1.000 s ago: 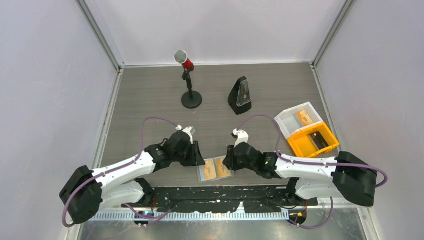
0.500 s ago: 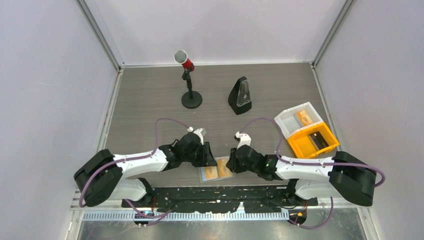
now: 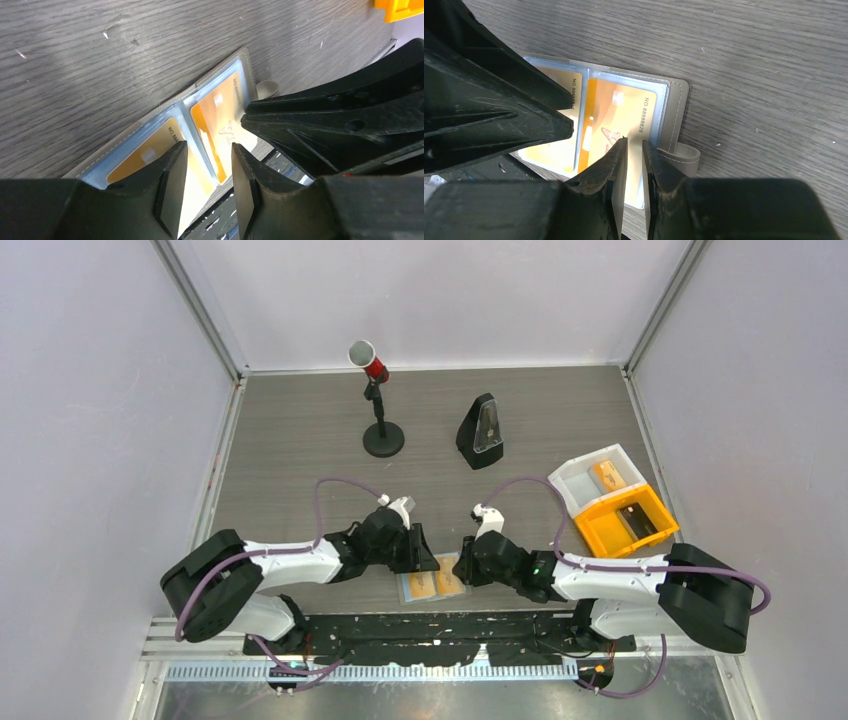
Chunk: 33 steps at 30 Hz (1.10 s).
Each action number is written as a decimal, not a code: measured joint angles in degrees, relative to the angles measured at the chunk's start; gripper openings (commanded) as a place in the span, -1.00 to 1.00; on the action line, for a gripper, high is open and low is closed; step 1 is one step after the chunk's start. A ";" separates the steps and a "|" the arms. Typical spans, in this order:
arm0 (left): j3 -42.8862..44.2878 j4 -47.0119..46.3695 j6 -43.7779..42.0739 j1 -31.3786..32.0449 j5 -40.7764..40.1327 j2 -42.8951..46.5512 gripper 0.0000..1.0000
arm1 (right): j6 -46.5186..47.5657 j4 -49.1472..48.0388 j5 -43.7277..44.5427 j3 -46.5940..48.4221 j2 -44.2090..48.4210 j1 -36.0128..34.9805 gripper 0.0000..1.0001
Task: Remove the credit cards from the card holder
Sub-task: Remove the credit card from the card holder.
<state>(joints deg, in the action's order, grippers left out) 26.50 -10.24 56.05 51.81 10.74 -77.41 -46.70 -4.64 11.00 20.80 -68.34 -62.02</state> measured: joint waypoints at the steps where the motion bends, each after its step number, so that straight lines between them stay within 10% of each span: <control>1: -0.35 -0.66 0.44 0.04 0.00 -0.72 -0.20 | -0.04 -0.11 0.02 -0.09 0.00 0.00 -0.51; 33: -2.12 -4.57 6.16 1.60 -1.03 -2.23 -0.31 | -1.40 -1.88 0.00 -1.73 1.01 0.00 -0.52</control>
<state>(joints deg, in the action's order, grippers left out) 24.38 -14.81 62.22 53.41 9.72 -79.64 -48.10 -6.52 11.00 19.07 -67.33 -62.02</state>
